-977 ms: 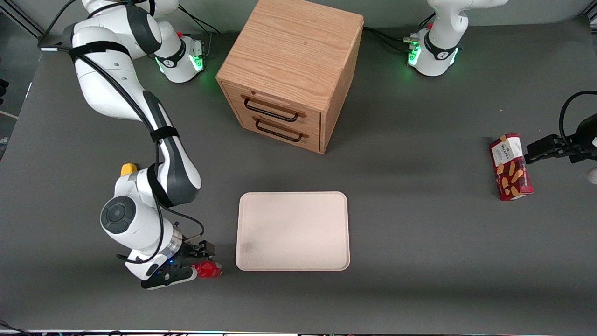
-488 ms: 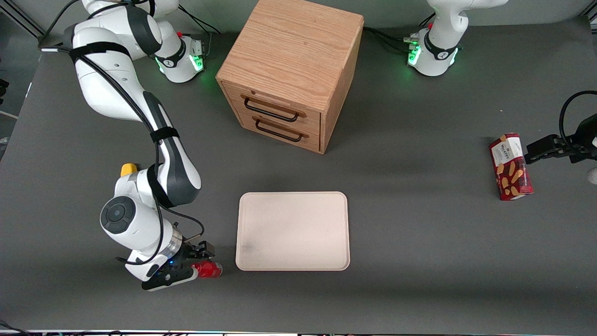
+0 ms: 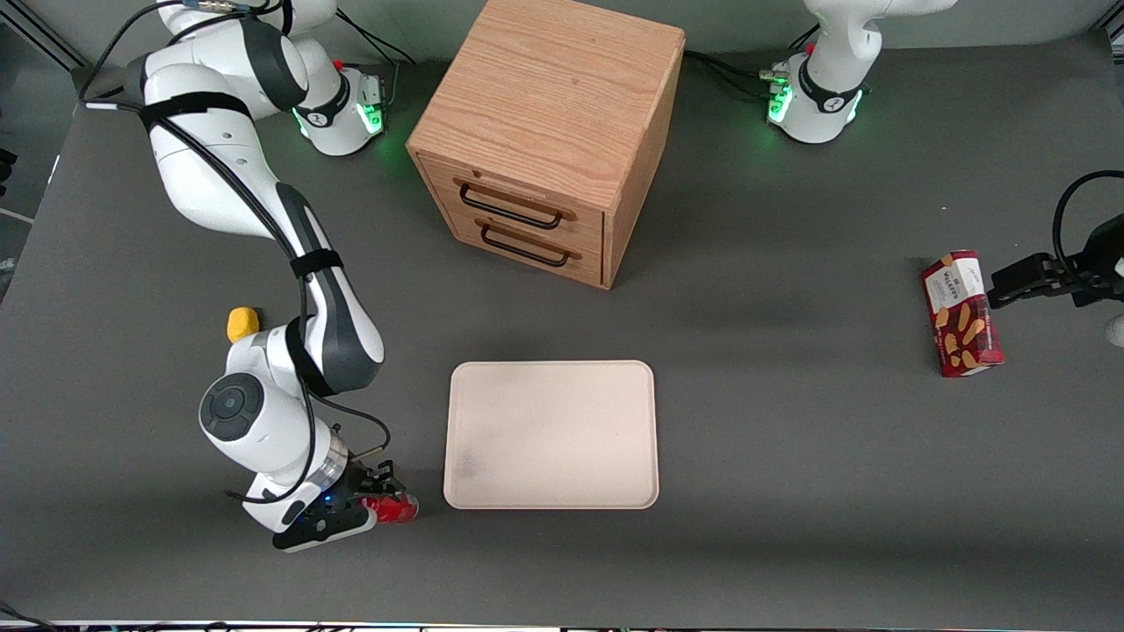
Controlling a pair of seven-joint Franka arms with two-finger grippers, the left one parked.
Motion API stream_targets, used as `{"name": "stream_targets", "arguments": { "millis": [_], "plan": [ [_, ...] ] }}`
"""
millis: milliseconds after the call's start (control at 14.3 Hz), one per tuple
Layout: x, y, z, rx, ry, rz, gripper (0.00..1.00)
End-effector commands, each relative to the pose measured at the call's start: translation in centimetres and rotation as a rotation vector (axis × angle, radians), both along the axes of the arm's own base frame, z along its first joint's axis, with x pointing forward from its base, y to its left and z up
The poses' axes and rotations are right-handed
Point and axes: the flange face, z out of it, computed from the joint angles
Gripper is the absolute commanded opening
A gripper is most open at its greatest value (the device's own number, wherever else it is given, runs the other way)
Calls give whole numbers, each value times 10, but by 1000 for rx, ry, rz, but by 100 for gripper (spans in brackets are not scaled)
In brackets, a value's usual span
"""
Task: Place coke bottle on tray
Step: 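Close the right gripper around the bottle's cap end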
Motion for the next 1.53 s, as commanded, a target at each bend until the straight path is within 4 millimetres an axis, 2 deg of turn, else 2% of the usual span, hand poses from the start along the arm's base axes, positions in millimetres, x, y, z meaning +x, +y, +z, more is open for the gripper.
{"name": "stream_targets", "arguments": {
  "millis": [0, 209, 279, 488, 628, 977, 1116, 1256, 1395, 1465],
  "plan": [
    [5, 1, 3, 4, -19, 26, 71],
    [3, 4, 4, 7, -9, 30, 58],
    [3, 4, 6, 8, -7, 30, 50],
    [1, 5, 9, 3, 9, 31, 0],
    [-1, 6, 19, 2, 15, 30, 0],
    [-15, 2, 93, -16, 42, 36, 0],
    [-21, 4, 116, -17, 47, 40, 0],
    [-29, 17, 144, 5, 29, 57, 0],
    [-39, 30, 158, 17, 53, 74, 0],
    [-44, 34, 180, 25, 41, 83, 0]
  ]
}}
